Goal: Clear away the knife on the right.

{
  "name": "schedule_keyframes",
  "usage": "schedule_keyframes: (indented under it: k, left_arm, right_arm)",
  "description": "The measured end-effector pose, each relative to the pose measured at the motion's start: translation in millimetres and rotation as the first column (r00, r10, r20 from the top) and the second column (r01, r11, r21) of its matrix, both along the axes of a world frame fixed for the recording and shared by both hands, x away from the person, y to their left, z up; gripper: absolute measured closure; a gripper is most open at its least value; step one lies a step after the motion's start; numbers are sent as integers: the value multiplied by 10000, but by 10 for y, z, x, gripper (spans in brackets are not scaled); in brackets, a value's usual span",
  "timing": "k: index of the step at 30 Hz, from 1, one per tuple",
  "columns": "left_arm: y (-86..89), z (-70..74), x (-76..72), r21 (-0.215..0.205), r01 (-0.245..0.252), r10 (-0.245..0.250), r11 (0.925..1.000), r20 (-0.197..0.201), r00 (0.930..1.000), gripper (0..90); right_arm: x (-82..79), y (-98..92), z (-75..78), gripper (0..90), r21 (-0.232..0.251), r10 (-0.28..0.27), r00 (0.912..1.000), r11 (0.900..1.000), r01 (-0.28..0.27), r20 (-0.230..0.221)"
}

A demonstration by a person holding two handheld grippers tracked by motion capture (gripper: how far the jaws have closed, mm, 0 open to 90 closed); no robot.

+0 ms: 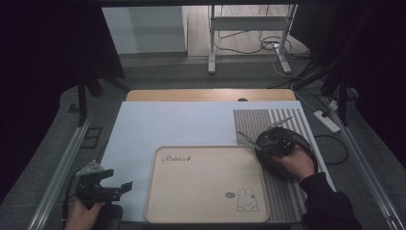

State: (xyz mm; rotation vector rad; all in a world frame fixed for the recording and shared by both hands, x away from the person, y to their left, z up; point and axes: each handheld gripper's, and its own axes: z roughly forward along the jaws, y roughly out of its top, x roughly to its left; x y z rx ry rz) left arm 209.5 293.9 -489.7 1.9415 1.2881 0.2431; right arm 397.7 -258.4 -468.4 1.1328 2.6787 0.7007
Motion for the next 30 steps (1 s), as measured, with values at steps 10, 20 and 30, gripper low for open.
schedule_keyframes:
  k: [10,20,30]
  left_arm:
    - [-3,1,-1,16,6,-6,10000,16,10000,24]
    - [-6,2,-1,54,18,-18,10000,27,10000,25]
    - [-13,2,1,102,43,-43,9999,35,10000,28]
  right_arm:
    - [-207,121,-15,772,45,315,9995,9995,-315,-23]
    - [-462,272,-29,772,91,727,9973,9973,-728,41]
    - [-767,460,-83,773,192,1212,9926,9924,-1212,6]
